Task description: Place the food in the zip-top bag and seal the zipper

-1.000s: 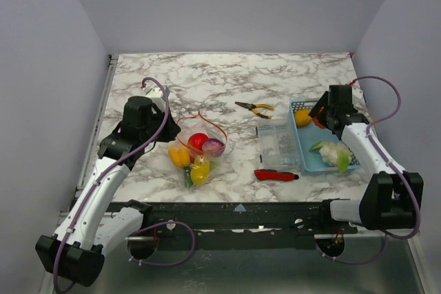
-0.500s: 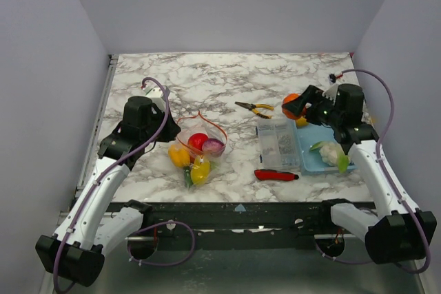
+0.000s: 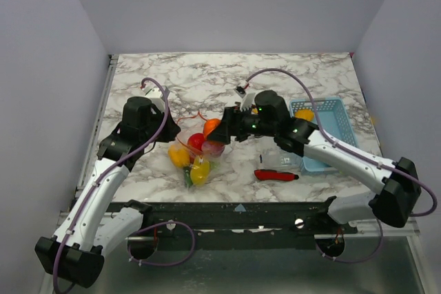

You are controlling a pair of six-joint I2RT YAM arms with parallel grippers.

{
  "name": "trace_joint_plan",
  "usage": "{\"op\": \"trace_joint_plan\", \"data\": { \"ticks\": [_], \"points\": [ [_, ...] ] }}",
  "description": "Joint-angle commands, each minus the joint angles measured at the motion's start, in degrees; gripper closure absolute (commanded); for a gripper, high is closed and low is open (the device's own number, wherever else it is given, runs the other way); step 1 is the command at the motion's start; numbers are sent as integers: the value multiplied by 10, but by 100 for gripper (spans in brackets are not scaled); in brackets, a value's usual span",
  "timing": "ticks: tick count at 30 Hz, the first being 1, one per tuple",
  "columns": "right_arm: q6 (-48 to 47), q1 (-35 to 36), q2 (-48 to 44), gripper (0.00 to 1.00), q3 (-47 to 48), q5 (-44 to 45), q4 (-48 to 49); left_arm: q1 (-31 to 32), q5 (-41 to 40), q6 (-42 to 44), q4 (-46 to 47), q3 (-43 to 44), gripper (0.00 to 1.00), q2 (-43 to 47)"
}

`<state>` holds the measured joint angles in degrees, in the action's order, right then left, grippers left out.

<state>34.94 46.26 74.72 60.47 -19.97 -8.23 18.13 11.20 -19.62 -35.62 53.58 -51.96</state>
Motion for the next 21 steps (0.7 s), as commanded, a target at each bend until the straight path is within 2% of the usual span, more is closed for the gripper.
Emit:
{"op": "trace_joint_plan", "data": {
  "ticks": [1,8,14,15,21],
  "points": [
    [-8,71,71,45,76,105,10,3,18,8,20,-6,100,25],
    [-3,92,158,23,163,215,-64,3,34,7,28,-10,100,41],
    [-2,105,193,10,192,210,-80,6,39,6,29,-9,100,42],
    [-1,105,194,0,193,208,-79,6,39,6,28,-8,100,42],
    [-8,106,186,0,193,186,-73,6,38,6,28,-9,100,42]
  ]
}}
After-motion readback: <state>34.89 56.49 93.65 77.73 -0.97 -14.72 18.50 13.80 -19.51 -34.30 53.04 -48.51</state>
